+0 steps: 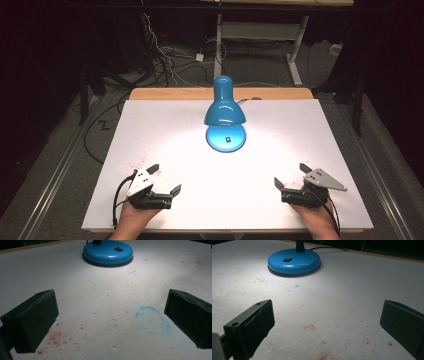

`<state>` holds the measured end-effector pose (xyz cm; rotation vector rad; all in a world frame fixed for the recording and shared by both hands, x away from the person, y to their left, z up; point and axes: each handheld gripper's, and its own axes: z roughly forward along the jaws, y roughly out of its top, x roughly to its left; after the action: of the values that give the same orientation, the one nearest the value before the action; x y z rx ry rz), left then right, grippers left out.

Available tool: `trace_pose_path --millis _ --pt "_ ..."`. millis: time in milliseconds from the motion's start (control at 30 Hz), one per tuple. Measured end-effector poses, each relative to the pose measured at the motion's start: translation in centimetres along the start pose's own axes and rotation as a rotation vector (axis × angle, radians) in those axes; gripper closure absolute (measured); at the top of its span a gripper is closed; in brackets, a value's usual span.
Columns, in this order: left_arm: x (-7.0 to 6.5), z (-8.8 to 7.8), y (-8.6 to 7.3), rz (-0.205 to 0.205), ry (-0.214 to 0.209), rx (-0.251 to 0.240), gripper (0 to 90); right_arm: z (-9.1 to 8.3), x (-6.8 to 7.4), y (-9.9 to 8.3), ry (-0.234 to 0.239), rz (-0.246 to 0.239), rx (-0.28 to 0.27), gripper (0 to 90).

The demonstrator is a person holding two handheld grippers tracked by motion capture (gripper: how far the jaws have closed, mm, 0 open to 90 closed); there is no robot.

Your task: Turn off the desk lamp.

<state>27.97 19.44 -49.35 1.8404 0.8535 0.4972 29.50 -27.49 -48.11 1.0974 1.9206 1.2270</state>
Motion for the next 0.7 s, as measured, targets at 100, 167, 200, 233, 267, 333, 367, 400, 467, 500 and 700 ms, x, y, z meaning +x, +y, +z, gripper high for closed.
trace_pose_path --millis 100,167,200,233,267,333,367,400,467,500,700 --pt "-0.1 -0.1 0.0 -0.002 -0.009 -0.007 0.0 -0.2 0.1 0.0 -0.003 0.001 -0.007 0.4" --pt "-0.1 -0.2 0.1 -0.008 -0.011 -0.008 0.0 -0.3 0.1 0.0 -0.004 -0.002 -0.008 0.4" --pt "-0.1 -0.2 0.1 -0.008 -0.011 -0.008 0.0 -0.4 0.0 0.0 -0.002 -0.005 -0.012 0.4" --pt "0.0 -0.3 0.1 -0.009 -0.013 -0.009 0.0 -0.5 0.0 0.0 -0.002 -0.002 -0.013 0.4" --pt "0.0 -0.3 0.1 -0.012 -0.012 -0.011 0.0 -0.5 0.0 0.0 -0.002 -0.002 -0.013 0.4" --pt "0.1 -0.5 0.1 -0.023 -0.016 -0.007 0.0 -0.7 0.0 0.0 -0.005 -0.008 -0.012 0.4" --pt "0.1 -0.6 0.0 -0.027 -0.015 -0.007 0.0 -0.9 0.0 0.1 -0.003 -0.004 -0.015 0.5" --pt "0.2 -0.7 0.0 -0.038 -0.015 -0.008 0.0 -1.0 0.1 0.1 -0.005 0.002 -0.015 0.5" --pt "0.2 -0.7 0.0 -0.042 -0.018 -0.009 0.0 -1.0 0.1 0.1 -0.003 -0.006 -0.016 0.5" --pt "0.3 -0.7 0.0 -0.044 -0.016 -0.008 0.0 -1.0 0.1 0.0 -0.001 -0.002 -0.013 0.5" --pt "0.5 -0.8 0.0 -0.059 -0.033 -0.021 0.0 -0.9 -0.1 -0.1 0.0 -0.007 -0.008 1.0"
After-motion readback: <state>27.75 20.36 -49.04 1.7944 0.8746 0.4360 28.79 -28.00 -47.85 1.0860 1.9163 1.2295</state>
